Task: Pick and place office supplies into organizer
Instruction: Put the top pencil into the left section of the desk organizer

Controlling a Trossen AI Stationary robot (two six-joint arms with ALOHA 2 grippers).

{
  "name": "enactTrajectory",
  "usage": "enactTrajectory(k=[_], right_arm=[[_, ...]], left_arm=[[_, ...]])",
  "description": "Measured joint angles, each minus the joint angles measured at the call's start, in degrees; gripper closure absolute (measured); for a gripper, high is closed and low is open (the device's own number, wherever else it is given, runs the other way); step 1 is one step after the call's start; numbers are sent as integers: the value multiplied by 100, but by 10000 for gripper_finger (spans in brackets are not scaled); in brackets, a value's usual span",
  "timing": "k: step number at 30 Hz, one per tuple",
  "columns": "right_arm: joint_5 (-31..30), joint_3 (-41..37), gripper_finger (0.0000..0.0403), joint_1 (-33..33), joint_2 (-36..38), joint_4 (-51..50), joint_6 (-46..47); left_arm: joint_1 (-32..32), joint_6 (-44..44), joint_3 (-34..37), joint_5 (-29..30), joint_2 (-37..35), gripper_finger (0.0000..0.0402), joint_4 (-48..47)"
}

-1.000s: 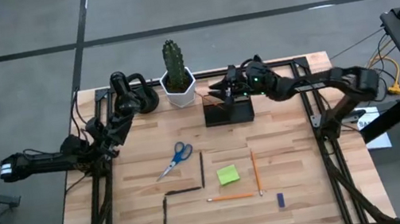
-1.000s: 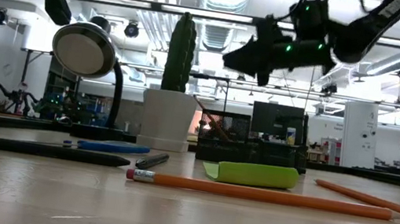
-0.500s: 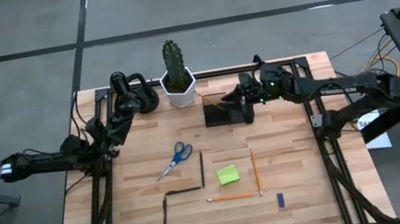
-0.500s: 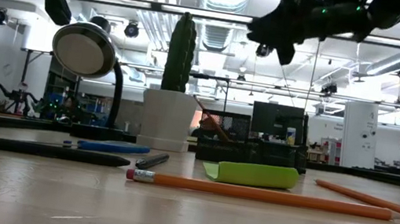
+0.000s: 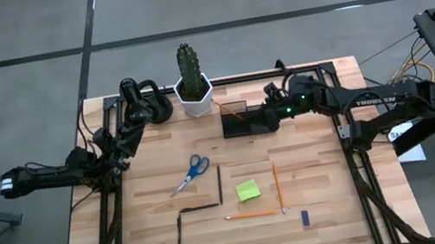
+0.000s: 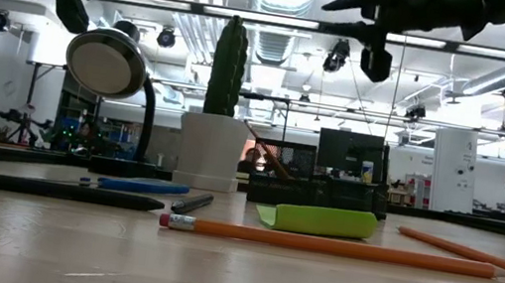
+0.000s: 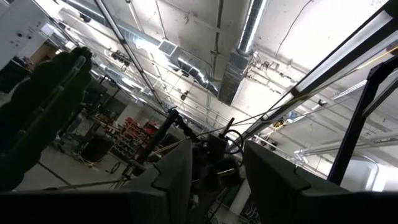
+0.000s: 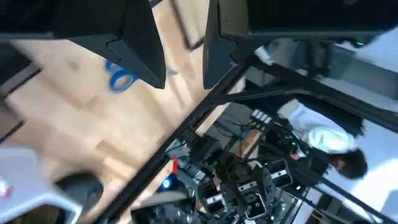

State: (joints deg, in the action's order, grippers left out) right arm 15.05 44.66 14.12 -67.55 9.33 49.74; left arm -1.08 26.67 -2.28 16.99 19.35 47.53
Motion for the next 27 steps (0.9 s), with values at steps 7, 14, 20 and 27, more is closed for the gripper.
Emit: enactTrajectory(k=[7,14,20,27], right_arm=[[-16,4,308,-234,0,-317,903],[-280,4,307,-633,0,-1113,1828],[-644,4,308,-1069,0,-1648,2667],[-779,4,317,-1592,0,-2252,3676]], left_arm=[[-4,-4,0,-1,0,272,0],[-4,-3,0,-3,-2,272,-1],[-4,-6,0,-2,5,272,-1],[-4,-7,0,-2,0,272,-2]])
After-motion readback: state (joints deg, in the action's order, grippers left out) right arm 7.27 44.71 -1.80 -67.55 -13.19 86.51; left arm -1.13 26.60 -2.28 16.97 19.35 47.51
